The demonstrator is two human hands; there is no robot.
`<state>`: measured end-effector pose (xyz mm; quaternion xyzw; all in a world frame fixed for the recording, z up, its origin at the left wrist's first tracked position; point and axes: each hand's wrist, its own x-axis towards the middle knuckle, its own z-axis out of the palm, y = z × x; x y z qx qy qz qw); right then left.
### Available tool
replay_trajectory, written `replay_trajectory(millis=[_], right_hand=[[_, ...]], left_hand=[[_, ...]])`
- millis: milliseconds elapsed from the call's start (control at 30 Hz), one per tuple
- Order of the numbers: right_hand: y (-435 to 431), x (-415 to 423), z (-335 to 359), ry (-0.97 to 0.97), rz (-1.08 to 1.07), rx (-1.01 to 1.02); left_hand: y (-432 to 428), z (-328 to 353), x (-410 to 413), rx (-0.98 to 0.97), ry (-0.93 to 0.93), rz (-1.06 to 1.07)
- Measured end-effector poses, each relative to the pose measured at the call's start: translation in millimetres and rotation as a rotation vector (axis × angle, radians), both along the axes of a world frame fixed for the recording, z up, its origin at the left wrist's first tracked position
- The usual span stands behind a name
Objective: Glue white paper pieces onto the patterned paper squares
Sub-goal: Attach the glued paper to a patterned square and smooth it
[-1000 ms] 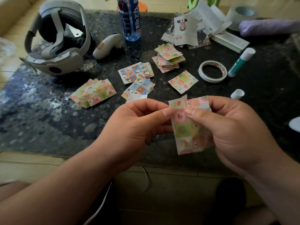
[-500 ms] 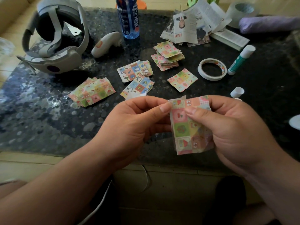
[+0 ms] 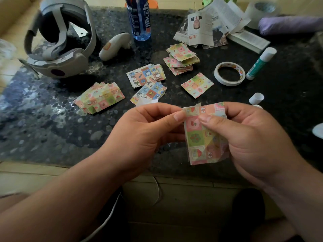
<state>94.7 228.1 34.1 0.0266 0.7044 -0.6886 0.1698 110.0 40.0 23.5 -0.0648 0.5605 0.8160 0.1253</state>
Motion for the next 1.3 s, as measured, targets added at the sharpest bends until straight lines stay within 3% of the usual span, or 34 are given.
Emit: replay_trajectory(millis=[667,1300], right_hand=[[-2.2,-0.9,-6.2,0.080,0.028,0.157],[-4.6,-1.1,-9.4,0.085,0.009,0.154]], left_hand=[[4.6,0.6,1.7,-0.110,0.087,0.104],[3.1,5.0,3.9,-0.188,0.110,0.085]])
